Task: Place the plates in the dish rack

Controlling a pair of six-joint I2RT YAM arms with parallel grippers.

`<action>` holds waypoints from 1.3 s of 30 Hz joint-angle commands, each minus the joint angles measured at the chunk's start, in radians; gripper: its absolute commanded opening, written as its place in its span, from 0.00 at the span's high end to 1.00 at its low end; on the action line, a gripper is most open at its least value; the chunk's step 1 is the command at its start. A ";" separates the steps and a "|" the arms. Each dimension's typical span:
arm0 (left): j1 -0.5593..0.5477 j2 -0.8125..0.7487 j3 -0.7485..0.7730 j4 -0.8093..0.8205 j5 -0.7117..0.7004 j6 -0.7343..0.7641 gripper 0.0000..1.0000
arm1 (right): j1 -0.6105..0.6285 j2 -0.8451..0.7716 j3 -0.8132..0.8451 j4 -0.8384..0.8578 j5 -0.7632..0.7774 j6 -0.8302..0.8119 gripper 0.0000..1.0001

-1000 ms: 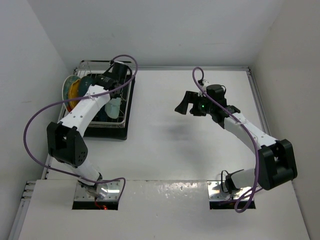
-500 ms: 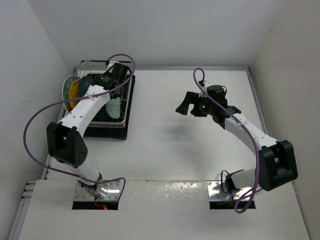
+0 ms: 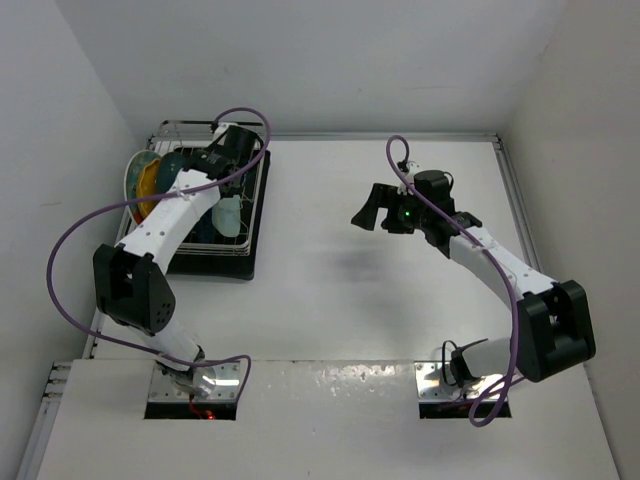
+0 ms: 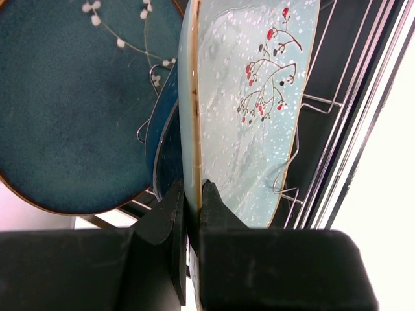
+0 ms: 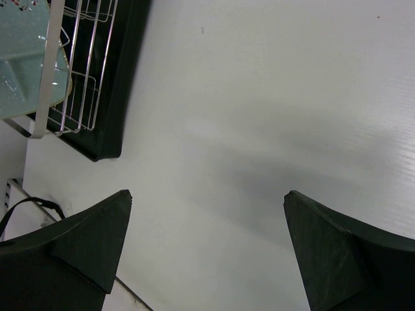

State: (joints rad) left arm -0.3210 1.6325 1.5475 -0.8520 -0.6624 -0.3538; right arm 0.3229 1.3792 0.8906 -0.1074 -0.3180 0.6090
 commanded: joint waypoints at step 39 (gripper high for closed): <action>-0.036 0.096 0.152 -0.030 -0.121 0.058 1.00 | -0.004 -0.031 -0.016 0.011 0.010 -0.011 0.00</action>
State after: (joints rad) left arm -0.3531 1.7344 1.6352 -0.9432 -0.6804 -0.3157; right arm 0.3222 1.3754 0.8715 -0.1162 -0.3145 0.6022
